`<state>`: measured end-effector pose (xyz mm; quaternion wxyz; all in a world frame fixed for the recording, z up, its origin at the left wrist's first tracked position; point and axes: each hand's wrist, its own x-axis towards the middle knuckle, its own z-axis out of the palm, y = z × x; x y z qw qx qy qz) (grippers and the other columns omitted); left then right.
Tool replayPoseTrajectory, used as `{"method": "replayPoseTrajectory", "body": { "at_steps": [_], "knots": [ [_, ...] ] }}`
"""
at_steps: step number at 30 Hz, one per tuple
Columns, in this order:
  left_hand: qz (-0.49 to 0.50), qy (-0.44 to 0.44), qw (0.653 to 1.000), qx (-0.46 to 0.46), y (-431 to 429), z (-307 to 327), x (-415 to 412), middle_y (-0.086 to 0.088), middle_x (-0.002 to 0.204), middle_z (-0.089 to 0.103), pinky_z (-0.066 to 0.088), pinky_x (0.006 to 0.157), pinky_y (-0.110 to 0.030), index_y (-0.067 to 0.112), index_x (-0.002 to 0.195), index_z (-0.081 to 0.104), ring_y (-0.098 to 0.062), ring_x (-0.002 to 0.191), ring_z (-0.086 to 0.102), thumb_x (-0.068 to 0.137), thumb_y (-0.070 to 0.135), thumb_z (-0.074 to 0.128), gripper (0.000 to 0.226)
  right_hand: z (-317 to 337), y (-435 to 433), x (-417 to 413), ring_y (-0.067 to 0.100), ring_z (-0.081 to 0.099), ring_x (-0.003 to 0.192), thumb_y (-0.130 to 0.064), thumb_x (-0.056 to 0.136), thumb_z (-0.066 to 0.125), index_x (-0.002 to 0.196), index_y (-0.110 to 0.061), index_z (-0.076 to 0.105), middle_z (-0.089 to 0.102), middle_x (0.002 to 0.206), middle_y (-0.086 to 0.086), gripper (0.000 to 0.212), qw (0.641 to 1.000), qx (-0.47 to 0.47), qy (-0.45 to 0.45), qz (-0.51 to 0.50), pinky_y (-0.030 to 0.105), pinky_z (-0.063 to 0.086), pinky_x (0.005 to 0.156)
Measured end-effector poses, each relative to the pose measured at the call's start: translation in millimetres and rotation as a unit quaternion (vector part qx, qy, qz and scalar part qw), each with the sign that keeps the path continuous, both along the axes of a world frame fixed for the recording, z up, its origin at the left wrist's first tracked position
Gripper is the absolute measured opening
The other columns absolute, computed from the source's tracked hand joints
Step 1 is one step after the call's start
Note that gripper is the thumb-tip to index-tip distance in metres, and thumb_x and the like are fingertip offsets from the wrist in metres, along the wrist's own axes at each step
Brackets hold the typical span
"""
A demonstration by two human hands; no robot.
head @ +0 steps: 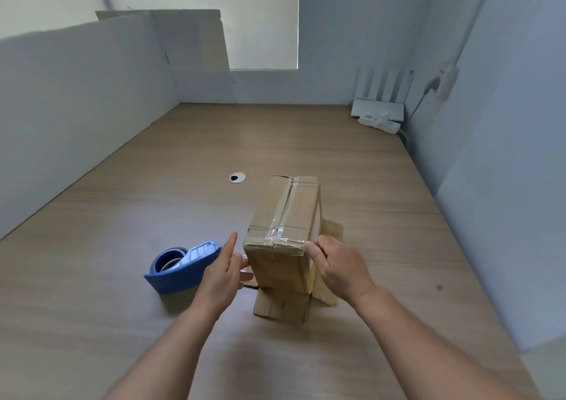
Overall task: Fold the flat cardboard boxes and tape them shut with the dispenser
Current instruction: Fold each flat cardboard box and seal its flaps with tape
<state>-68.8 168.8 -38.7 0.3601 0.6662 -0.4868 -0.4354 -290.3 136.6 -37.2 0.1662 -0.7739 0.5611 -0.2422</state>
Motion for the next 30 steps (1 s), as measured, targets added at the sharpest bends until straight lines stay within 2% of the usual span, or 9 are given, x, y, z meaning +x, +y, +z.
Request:
{"method": "replayPoseTrajectory", "body": {
  "at_steps": [2,5,12,15,18,20,23,25,30],
  "knots": [
    [-0.008,-0.034,0.999,-0.031,-1.8,1.9,-0.9,0.001,0.112,0.067,0.057,0.083,-0.037,0.032,0.135,0.045,-0.010,0.089,0.068,0.104,0.027,0.034,0.033,-4.8,-2.4,-2.2,0.020,0.052,0.079,-0.032,0.099,0.044,0.084,-0.018,0.054,0.056,0.082,-0.004,0.023,0.999,-0.016,-0.028,-0.012,0.032,0.037,0.066],
    [-0.024,-0.080,0.996,-0.042,-4.4,1.5,-2.9,0.007,0.101,0.069,0.057,0.084,-0.039,0.033,0.115,0.056,-0.007,0.086,0.069,0.103,0.028,0.037,0.023,-9.3,-3.9,-7.0,0.017,0.051,0.073,-0.021,0.095,0.053,0.088,-0.011,0.060,0.055,0.079,-0.004,0.014,0.999,-0.023,-0.024,0.003,0.032,0.040,0.065],
    [-0.082,-0.138,0.987,-0.005,-8.5,-6.8,-0.9,0.006,0.094,0.071,0.057,0.083,-0.038,0.047,0.087,0.055,-0.005,0.078,0.069,0.103,0.026,0.037,0.032,-12.1,-5.9,-18.2,0.007,0.051,0.067,-0.047,0.087,0.043,0.085,-0.015,0.067,0.065,0.076,-0.005,0.040,0.996,-0.046,-0.046,0.055,0.022,0.038,0.061],
    [-0.097,-0.133,0.986,0.010,-7.8,-11.3,-1.8,-0.001,0.104,0.071,0.055,0.087,-0.040,0.055,0.094,0.047,-0.007,0.082,0.068,0.103,0.023,0.033,0.036,-16.1,-6.3,-21.2,0.009,0.057,0.068,-0.054,0.088,0.042,0.088,-0.017,0.069,0.067,0.077,-0.005,0.047,0.993,-0.071,-0.062,0.071,0.021,0.043,0.060],
    [-0.108,-0.135,0.985,0.011,-6.6,-8.6,-5.4,-0.003,0.119,0.067,0.052,0.091,-0.034,0.044,0.138,0.036,-0.010,0.090,0.067,0.104,0.021,0.029,0.041,-23.1,-8.0,-23.7,0.008,0.053,0.062,-0.062,0.091,0.036,0.082,-0.017,0.065,0.063,0.071,-0.006,0.055,0.990,-0.112,-0.052,0.072,0.022,0.043,0.055],
    [-0.132,-0.170,0.977,0.013,-9.0,-4.6,-6.8,-0.005,0.121,0.065,0.049,0.088,-0.031,0.032,0.152,0.019,-0.011,0.093,0.067,0.104,0.021,0.028,0.049,-26.2,-8.7,-23.4,0.008,0.048,0.059,-0.056,0.093,0.041,0.075,-0.016,0.060,0.058,0.066,-0.006,0.048,0.984,-0.161,-0.040,0.060,0.022,0.039,0.051],
    [-0.164,-0.227,0.960,0.012,-14.3,-1.6,-9.5,-0.005,0.099,0.070,0.051,0.086,-0.034,0.046,0.150,0.000,-0.011,0.091,0.066,0.104,0.024,0.026,0.057,-27.7,-11.0,-20.3,0.012,0.046,0.056,-0.041,0.087,0.051,0.067,-0.015,0.053,0.051,0.060,-0.004,0.034,0.975,-0.220,0.007,0.038,0.024,0.033,0.045],
    [-0.178,-0.255,0.950,0.017,-17.1,-1.0,-12.6,-0.007,0.098,0.070,0.052,0.085,-0.038,0.044,0.150,-0.006,-0.017,0.090,0.066,0.103,0.026,0.027,0.061,-27.4,-12.2,-18.6,0.014,0.046,0.050,-0.044,0.084,0.051,0.065,-0.015,0.049,0.049,0.057,-0.004,0.035,0.974,-0.218,0.036,0.039,0.023,0.031,0.041],
    [-0.167,-0.256,0.952,0.013,-19.7,-7.4,-9.8,-0.003,0.101,0.070,0.054,0.085,-0.037,0.040,0.152,0.004,-0.016,0.089,0.067,0.103,0.024,0.028,0.057,-22.8,-6.3,-24.6,0.011,0.048,0.062,-0.047,0.079,0.050,0.080,-0.016,0.054,0.052,0.071,-0.007,0.031,0.992,-0.099,0.013,0.077,0.026,0.042,0.053]
  ]
}}
